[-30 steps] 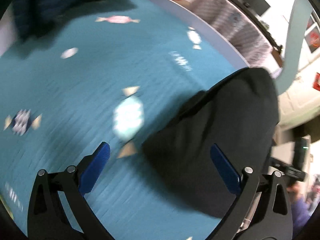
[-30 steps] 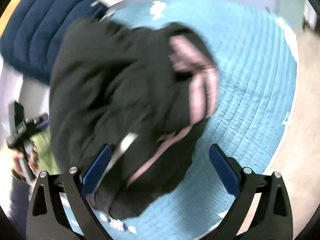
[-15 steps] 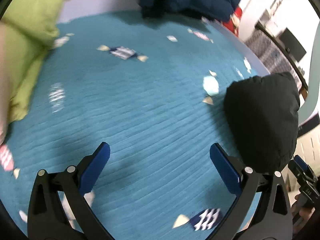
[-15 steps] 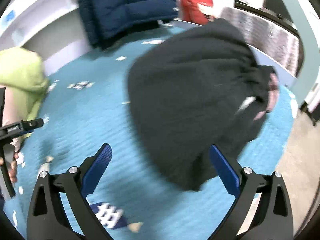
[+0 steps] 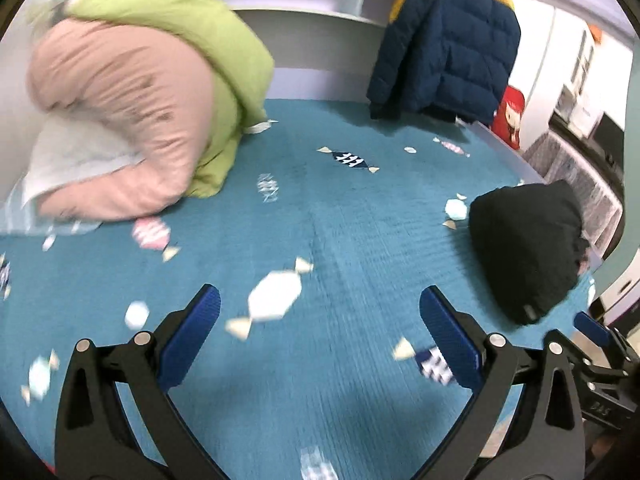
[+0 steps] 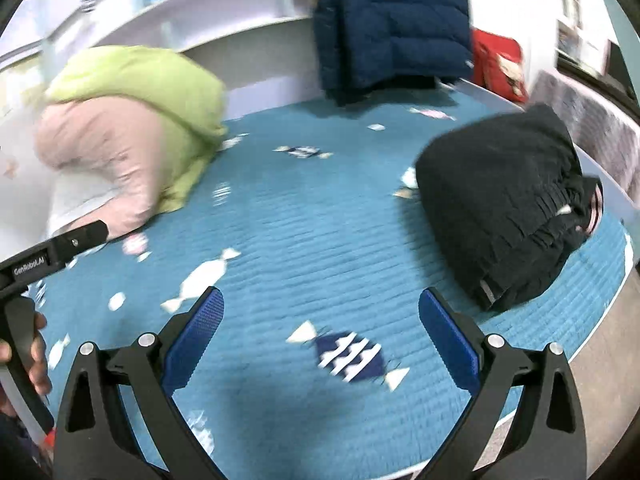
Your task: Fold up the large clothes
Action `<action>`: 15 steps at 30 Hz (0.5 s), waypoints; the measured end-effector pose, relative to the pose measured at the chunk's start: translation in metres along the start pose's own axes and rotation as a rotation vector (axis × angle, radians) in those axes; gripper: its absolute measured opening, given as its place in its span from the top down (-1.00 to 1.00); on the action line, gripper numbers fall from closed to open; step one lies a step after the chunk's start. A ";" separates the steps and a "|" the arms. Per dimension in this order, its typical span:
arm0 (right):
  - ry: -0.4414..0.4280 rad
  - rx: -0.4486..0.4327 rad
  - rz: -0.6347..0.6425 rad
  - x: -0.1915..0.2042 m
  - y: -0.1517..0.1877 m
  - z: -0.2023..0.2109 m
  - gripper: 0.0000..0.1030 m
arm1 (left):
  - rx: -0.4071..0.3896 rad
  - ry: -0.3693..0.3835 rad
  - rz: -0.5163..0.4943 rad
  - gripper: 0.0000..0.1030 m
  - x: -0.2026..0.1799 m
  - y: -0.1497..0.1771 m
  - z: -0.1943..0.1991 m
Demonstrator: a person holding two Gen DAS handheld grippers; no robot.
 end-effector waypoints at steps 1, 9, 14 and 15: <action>-0.017 -0.016 0.020 0.009 0.002 0.016 -0.86 | -0.013 -0.012 0.009 -0.94 0.004 0.006 0.015; -0.050 -0.112 0.143 0.062 0.033 0.121 -0.86 | -0.184 -0.137 0.019 -0.94 0.010 0.060 0.160; -0.073 -0.185 0.160 0.077 0.051 0.186 -0.86 | -0.226 -0.106 0.027 -0.94 -0.001 0.087 0.230; -0.072 -0.201 0.163 0.080 0.056 0.200 -0.86 | -0.239 -0.118 0.020 -0.94 -0.005 0.094 0.247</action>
Point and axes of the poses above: each gripper's, at about its wrist camera, not at the fingertips, and z roughly against the way its jaws point, x to its left, y to its underside, the point moved 3 cm from there along -z, roughly the way its jaws point, and after that the axes turned 6 degrees about -y, right-handed, at the moved point
